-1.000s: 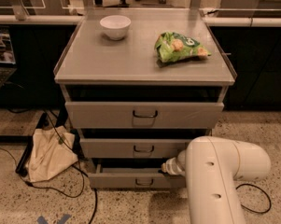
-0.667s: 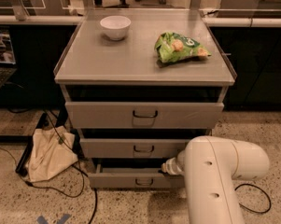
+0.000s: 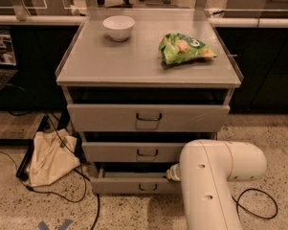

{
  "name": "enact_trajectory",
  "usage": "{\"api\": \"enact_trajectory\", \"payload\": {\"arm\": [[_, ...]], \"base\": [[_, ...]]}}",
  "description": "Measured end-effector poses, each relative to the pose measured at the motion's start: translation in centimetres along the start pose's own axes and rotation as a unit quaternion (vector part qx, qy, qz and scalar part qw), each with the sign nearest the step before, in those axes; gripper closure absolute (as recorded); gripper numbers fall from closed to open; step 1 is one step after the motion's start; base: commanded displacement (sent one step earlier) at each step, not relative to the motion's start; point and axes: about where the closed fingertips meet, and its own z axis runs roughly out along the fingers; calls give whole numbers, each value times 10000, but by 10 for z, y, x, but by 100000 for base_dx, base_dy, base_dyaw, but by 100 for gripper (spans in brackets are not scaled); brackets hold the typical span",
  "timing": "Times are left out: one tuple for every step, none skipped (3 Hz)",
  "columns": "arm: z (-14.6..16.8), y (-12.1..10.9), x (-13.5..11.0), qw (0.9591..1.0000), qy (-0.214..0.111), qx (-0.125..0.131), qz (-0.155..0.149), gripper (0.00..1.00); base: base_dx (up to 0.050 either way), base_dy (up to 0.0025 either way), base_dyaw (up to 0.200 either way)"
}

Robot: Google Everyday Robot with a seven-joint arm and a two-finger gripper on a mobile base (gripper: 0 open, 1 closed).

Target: Open bottom drawer

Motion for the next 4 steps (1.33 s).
{"api": "enact_trajectory", "payload": {"arm": [[-2,0,0,10000,17,2,10,100],[-10,-3,12,9999,-63,-147,-16,100],[-19,-6,31,9992,-116,-378,-77,100],[-36,-20,69,9979,-92,-638,-38,100]], "base": [[0,0,0],[0,0,0],[0,0,0],[0,0,0]]}}
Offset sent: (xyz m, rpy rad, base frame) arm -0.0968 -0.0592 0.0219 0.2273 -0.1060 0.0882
